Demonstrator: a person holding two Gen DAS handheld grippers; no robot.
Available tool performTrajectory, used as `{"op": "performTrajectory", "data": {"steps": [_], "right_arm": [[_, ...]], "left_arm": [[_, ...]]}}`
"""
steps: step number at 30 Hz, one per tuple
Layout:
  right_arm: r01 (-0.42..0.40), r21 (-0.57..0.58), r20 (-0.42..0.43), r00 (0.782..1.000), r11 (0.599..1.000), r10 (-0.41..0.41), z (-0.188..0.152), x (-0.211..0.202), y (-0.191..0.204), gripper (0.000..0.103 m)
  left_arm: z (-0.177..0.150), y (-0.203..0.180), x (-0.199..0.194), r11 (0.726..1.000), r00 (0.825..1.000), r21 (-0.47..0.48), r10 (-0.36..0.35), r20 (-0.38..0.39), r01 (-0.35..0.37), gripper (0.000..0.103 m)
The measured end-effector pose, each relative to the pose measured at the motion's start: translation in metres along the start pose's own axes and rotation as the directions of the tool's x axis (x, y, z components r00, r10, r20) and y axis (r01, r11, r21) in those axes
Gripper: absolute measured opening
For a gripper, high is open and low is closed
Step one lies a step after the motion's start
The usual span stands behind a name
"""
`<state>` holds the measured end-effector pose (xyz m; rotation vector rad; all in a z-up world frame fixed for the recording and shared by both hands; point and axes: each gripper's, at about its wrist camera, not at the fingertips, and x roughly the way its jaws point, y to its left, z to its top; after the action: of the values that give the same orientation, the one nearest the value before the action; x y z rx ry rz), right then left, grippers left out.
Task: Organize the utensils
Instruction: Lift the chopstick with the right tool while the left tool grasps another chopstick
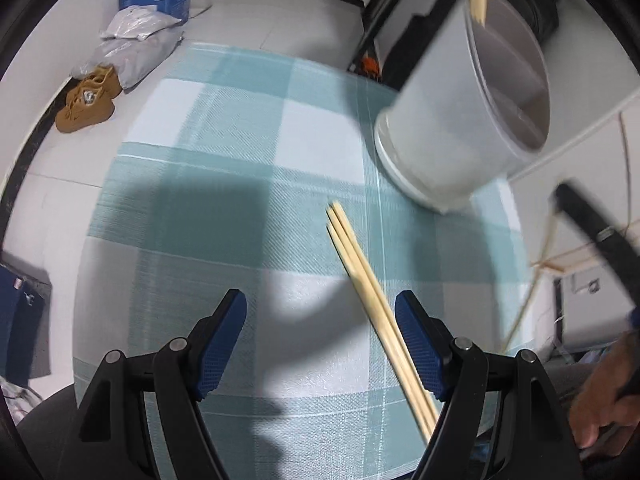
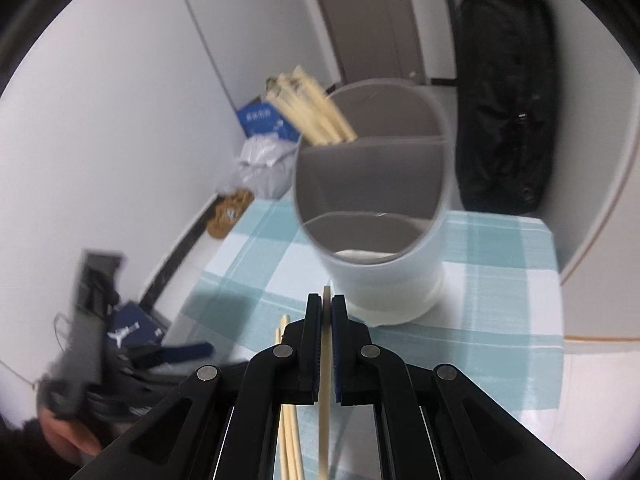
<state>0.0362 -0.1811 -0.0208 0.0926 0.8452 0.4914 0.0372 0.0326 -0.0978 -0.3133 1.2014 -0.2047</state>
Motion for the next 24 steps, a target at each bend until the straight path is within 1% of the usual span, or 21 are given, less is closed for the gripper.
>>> {"op": "performTrajectory", "data": {"steps": [3, 5, 8, 10, 11, 13, 16, 17, 19, 20, 21, 23, 24], "right_arm": [[-0.010, 0.052, 0.060, 0.998, 0.999, 0.007, -0.002, -0.011, -0.010, 0.004], [-0.025, 0.082, 0.093, 0.995, 0.996, 0.018, -0.004, -0.019, -0.016, 0.004], [-0.023, 0.094, 0.117, 0.993, 0.995, 0.012, -0.006, -0.031, -0.024, 0.004], [-0.021, 0.091, 0.131, 0.991, 0.996, 0.009, -0.007, -0.042, -0.026, 0.004], [-0.018, 0.089, 0.142, 0.990, 0.996, 0.005, -0.008, -0.046, -0.028, 0.004], [-0.019, 0.094, 0.160, 0.987, 0.995, 0.004, -0.008, -0.054, -0.032, 0.004], [-0.028, 0.116, 0.172, 0.985, 0.993, 0.008, -0.010, -0.062, -0.040, 0.004], [-0.032, 0.122, 0.173, 0.985, 0.992, 0.011, -0.010, -0.064, -0.042, 0.004], [-0.043, 0.129, 0.181, 0.983, 0.991, 0.019, -0.010, -0.067, -0.046, 0.004], [-0.049, 0.131, 0.186, 0.982, 0.990, 0.024, -0.009, -0.069, -0.047, 0.004], [-0.055, 0.132, 0.191, 0.981, 0.990, 0.029, -0.009, -0.072, -0.047, 0.004], [-0.066, 0.132, 0.202, 0.979, 0.989, 0.038, -0.008, -0.076, -0.048, 0.004], [-0.070, 0.132, 0.210, 0.977, 0.989, 0.041, -0.008, -0.078, -0.048, 0.004]], "left_arm": [[-0.004, -0.008, 0.006, 0.998, 0.998, 0.031, 0.057, -0.006, -0.057, 0.073], [-0.006, -0.013, 0.006, 0.994, 0.995, 0.058, 0.096, 0.004, -0.096, 0.073], [-0.010, -0.017, 0.007, 0.986, 0.990, 0.086, 0.141, 0.009, -0.141, 0.073], [-0.011, -0.020, 0.008, 0.978, 0.983, 0.104, 0.183, 0.008, -0.183, 0.073], [-0.013, -0.023, 0.008, 0.969, 0.977, 0.124, 0.214, 0.016, -0.214, 0.073], [-0.016, -0.022, 0.007, 0.966, 0.973, 0.118, 0.228, 0.020, -0.229, 0.073], [-0.013, -0.018, 0.007, 0.971, 0.975, 0.089, 0.224, 0.001, -0.223, 0.073], [-0.013, -0.020, 0.008, 0.966, 0.969, 0.084, 0.245, -0.004, -0.244, 0.073], [-0.012, -0.027, 0.015, 0.947, 0.954, 0.124, 0.300, -0.013, -0.296, 0.074], [-0.012, -0.030, 0.014, 0.942, 0.951, 0.135, 0.310, -0.001, -0.307, 0.074], [-0.012, -0.031, 0.015, 0.939, 0.948, 0.136, 0.319, -0.007, -0.315, 0.074], [-0.008, -0.027, 0.016, 0.946, 0.949, 0.104, 0.313, -0.034, -0.308, 0.073], [-0.007, -0.025, 0.016, 0.951, 0.952, 0.085, 0.302, -0.044, -0.297, 0.073]]}}
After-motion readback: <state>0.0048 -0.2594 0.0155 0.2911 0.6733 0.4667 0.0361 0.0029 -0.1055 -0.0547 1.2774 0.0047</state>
